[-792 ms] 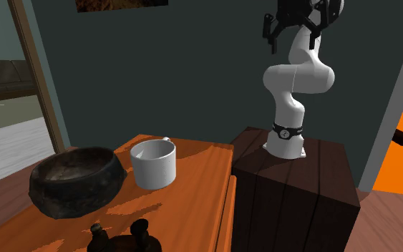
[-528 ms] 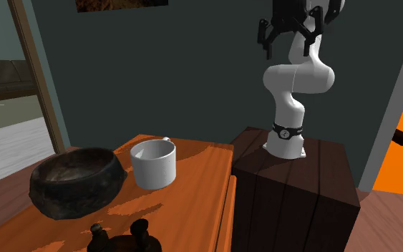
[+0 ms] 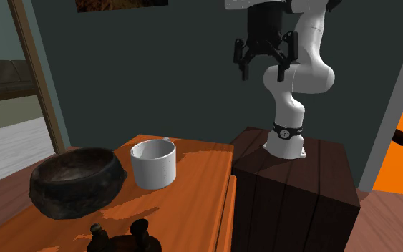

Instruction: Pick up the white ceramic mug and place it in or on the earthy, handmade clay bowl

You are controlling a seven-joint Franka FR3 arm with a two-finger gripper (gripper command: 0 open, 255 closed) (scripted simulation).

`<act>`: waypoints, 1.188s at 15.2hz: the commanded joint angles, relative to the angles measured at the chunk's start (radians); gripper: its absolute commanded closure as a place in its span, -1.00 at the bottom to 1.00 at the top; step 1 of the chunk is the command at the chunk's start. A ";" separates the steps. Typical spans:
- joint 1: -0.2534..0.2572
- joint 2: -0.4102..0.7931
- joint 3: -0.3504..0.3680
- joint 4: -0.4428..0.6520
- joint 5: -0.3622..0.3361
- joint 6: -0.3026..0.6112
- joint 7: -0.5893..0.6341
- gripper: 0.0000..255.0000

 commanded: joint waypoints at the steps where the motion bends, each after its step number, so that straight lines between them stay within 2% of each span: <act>1: -0.005 0.065 -0.005 0.015 -0.008 0.061 -0.001 -1.00; 10: -0.029 0.378 -0.040 0.150 -0.033 0.277 -0.015 -1.00; 18: -0.053 0.664 -0.067 0.356 -0.029 0.394 -0.029 -1.00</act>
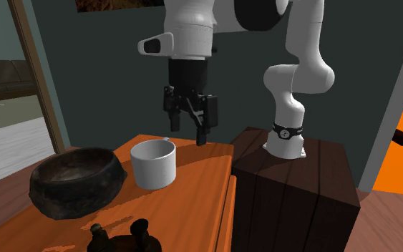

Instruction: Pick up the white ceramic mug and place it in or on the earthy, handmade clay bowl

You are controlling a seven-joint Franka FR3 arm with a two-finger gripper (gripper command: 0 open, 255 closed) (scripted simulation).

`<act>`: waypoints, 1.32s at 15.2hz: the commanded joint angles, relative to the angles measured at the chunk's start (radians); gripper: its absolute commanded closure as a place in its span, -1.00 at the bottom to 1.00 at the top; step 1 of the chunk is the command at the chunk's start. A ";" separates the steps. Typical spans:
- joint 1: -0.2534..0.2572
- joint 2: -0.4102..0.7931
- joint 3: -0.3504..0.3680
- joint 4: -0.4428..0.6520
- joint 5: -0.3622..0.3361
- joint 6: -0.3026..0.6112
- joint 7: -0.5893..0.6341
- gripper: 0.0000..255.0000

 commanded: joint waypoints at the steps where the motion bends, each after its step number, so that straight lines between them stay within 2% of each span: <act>1: -0.005 0.070 -0.004 0.058 0.002 0.021 0.001 -1.00; 4: -0.016 0.167 -0.010 0.148 0.009 0.040 -0.004 -1.00; 12: -0.022 0.221 -0.008 0.116 0.018 0.126 -0.010 -1.00; 19: -0.022 0.221 -0.008 0.116 0.018 0.126 -0.010 -1.00; 20: -0.022 0.221 -0.008 0.116 0.018 0.126 -0.010 1.00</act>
